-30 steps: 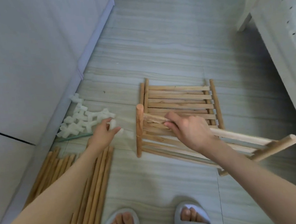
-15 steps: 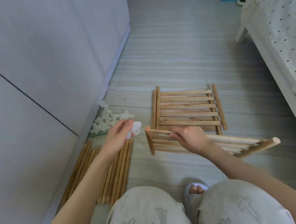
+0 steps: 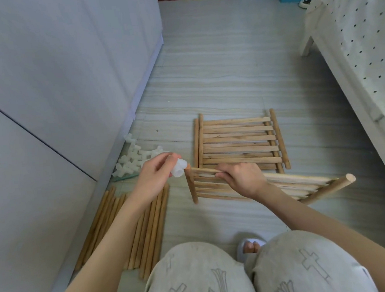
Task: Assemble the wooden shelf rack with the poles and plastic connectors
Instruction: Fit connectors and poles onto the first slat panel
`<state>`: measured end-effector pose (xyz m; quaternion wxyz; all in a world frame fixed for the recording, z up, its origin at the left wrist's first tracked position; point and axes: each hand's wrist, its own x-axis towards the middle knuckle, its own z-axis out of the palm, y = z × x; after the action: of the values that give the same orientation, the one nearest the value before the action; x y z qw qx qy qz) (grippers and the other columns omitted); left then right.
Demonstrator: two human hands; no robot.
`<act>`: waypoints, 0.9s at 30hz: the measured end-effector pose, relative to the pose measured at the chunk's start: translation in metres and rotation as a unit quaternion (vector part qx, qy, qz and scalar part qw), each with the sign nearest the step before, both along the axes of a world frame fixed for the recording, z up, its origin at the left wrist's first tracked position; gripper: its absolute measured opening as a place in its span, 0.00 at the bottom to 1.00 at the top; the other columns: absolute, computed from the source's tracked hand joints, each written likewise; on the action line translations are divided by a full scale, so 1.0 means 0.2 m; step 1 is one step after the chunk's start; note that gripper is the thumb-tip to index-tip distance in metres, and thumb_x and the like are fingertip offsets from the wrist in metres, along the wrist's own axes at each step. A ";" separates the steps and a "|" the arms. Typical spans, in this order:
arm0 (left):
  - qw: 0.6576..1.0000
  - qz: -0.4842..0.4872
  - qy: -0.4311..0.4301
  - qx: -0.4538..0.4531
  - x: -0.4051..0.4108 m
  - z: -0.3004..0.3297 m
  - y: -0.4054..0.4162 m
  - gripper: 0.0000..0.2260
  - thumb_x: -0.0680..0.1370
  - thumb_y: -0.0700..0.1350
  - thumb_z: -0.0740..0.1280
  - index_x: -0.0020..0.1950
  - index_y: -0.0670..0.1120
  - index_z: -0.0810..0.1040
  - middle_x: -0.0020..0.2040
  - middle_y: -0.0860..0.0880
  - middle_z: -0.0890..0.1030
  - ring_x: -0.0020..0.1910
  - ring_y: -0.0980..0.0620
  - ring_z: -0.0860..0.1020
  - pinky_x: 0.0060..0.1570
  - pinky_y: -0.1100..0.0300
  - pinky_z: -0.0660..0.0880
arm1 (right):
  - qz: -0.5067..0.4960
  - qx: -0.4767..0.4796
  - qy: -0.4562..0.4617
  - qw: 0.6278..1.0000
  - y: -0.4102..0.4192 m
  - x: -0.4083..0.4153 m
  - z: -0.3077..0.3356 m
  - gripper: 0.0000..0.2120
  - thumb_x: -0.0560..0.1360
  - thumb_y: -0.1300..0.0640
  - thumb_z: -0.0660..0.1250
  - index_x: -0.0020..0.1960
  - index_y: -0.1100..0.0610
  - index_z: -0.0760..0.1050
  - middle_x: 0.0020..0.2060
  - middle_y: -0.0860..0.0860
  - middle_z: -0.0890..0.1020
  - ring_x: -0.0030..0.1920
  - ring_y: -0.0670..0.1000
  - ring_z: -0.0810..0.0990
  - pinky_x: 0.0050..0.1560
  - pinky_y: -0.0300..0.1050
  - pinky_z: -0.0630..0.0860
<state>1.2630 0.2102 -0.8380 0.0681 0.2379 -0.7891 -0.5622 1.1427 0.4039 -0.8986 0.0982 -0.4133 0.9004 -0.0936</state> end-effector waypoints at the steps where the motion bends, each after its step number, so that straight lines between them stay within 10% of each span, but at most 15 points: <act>1: 1.000 -0.001 -0.001 -0.003 0.00 0.00 0.00 0.10 0.80 0.47 0.60 0.50 0.49 0.81 0.50 0.45 0.81 0.49 0.49 0.78 0.50 0.56 0.74 | -0.002 0.002 0.001 1.000 0.00 0.00 0.00 0.16 0.80 0.42 0.50 0.59 0.46 0.72 0.50 0.50 0.82 0.51 0.58 0.79 0.44 0.47 0.70; 27: 0.991 -0.050 -0.037 -0.120 -0.07 0.00 0.06 0.17 0.79 0.56 0.58 0.45 0.46 0.80 0.30 0.54 0.77 0.30 0.64 0.74 0.37 0.62 0.69 | -0.010 -0.019 0.008 1.000 0.01 0.01 -0.02 0.15 0.80 0.41 0.51 0.56 0.46 0.73 0.48 0.49 0.82 0.49 0.56 0.79 0.40 0.44 0.66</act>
<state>1.2481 0.2226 -0.8378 0.0387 0.2085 -0.8640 -0.4567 1.1450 0.4052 -0.9029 0.0819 -0.4065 0.9035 -0.1085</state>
